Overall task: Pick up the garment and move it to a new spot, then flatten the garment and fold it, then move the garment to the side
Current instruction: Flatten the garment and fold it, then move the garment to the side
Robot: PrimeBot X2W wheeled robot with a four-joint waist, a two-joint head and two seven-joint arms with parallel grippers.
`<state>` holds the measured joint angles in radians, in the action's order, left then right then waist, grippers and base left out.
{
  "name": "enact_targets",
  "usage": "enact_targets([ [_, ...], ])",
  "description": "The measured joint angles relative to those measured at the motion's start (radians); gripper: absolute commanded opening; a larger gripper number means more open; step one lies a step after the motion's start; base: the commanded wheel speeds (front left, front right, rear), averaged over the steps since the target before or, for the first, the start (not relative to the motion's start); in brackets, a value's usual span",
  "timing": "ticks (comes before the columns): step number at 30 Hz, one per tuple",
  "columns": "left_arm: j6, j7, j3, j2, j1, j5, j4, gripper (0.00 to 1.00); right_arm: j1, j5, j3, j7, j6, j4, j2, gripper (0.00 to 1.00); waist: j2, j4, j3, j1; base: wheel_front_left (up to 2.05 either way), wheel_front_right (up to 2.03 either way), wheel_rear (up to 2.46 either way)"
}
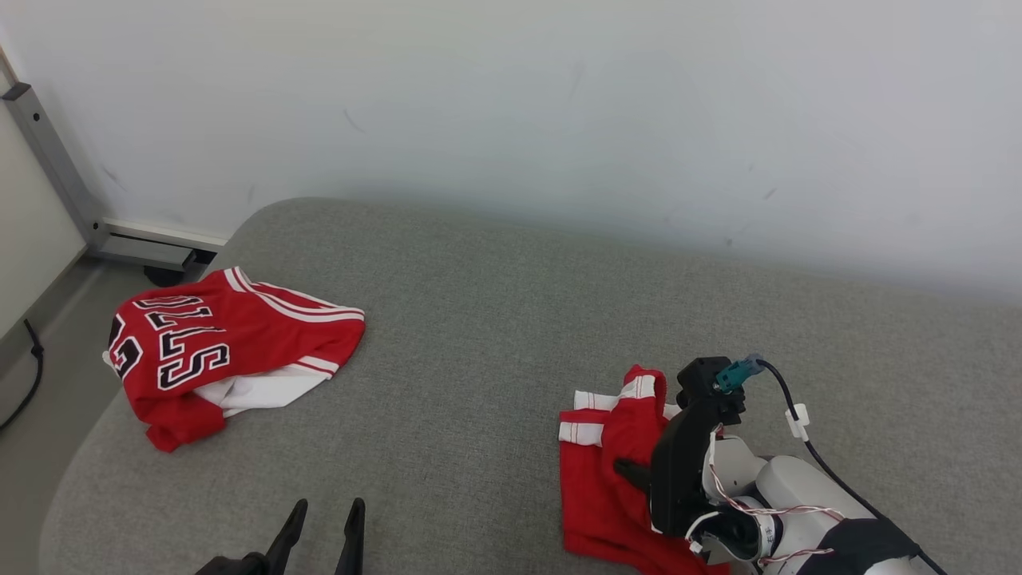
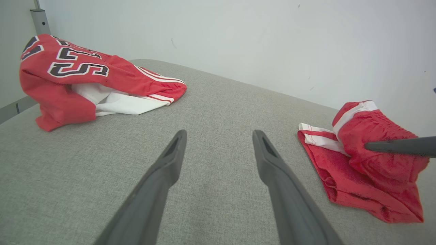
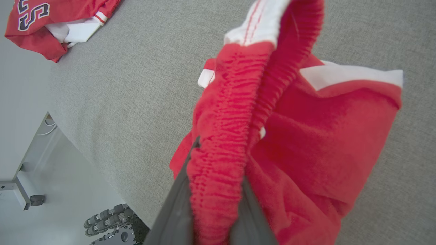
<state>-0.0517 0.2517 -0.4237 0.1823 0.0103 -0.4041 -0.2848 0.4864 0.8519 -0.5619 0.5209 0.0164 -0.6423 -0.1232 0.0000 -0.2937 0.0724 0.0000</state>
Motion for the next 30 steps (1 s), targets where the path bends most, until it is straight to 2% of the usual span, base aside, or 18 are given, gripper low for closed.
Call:
enact_targets([
  [1,0.0,0.0,0.001,0.0,0.0,0.0,-0.001,1.0,0.0,0.0,0.0,-0.001,0.0,-0.002,0.002,0.44,0.0,-0.001,0.001,0.0,0.0,0.0,0.0],
  [2,0.0,0.0,0.002,0.0,0.0,0.0,-0.003,1.0,0.0,0.0,0.002,-0.001,0.0,-0.005,0.003,1.0,0.0,-0.002,0.002,0.0,0.0,0.0,0.0],
  [11,-0.001,0.0,0.025,0.002,-0.004,0.0,-0.012,1.0,0.027,0.008,0.034,-0.046,0.01,0.005,0.0,1.0,0.0,0.016,0.012,0.0,0.0,0.0,0.0],
  [21,-0.007,0.0,0.049,0.008,-0.032,0.0,0.007,1.0,-0.034,-0.02,0.082,-0.166,0.007,0.073,-0.109,1.0,0.0,0.059,0.014,0.0,0.0,0.0,0.0],
  [30,-0.009,0.0,0.053,0.01,-0.031,0.008,0.021,1.0,-0.108,-0.068,0.053,-0.194,-0.016,0.063,-0.129,1.0,0.0,0.075,0.001,0.0,0.0,0.0,0.0],
])
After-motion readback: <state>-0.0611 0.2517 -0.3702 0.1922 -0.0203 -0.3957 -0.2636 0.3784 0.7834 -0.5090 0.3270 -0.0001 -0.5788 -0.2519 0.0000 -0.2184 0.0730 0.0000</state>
